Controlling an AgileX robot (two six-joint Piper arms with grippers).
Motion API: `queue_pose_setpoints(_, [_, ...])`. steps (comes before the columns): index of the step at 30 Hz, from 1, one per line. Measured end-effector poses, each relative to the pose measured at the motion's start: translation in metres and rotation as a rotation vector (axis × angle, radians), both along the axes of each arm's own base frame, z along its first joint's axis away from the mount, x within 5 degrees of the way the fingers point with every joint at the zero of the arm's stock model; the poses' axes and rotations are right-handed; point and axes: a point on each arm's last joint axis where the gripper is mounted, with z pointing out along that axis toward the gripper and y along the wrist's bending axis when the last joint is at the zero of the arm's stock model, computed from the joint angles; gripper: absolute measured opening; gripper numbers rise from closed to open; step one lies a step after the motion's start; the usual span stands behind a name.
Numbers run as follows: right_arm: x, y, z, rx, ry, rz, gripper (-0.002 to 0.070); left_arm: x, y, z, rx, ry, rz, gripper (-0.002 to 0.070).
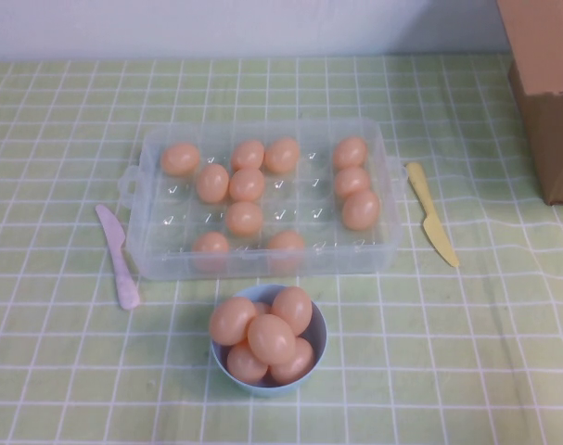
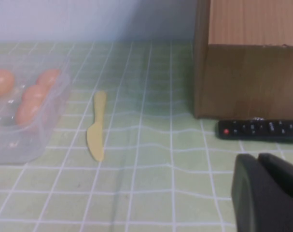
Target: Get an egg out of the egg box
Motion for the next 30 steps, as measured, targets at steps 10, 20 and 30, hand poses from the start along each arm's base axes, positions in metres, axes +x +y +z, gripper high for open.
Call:
queue_pose_setpoints(10, [-0.016, -0.003, -0.011, 0.008, -0.161, -0.022, -0.0017, 0.0, 0.0, 0.0, 0.0, 0.0, 0.0, -0.0004])
queue_pose_setpoints(20, [-0.016, -0.003, -0.01, 0.007, -0.166, -0.022, -0.0017, 0.0, 0.0, 0.0, 0.0, 0.0, 0.0, -0.0005])
queue_pose_setpoints(30, [-0.018, 0.001, -0.025, -0.064, -0.015, 0.029, -0.0017, 0.0, 0.0, 0.0, 0.0, 0.0, 0.0, -0.0005])
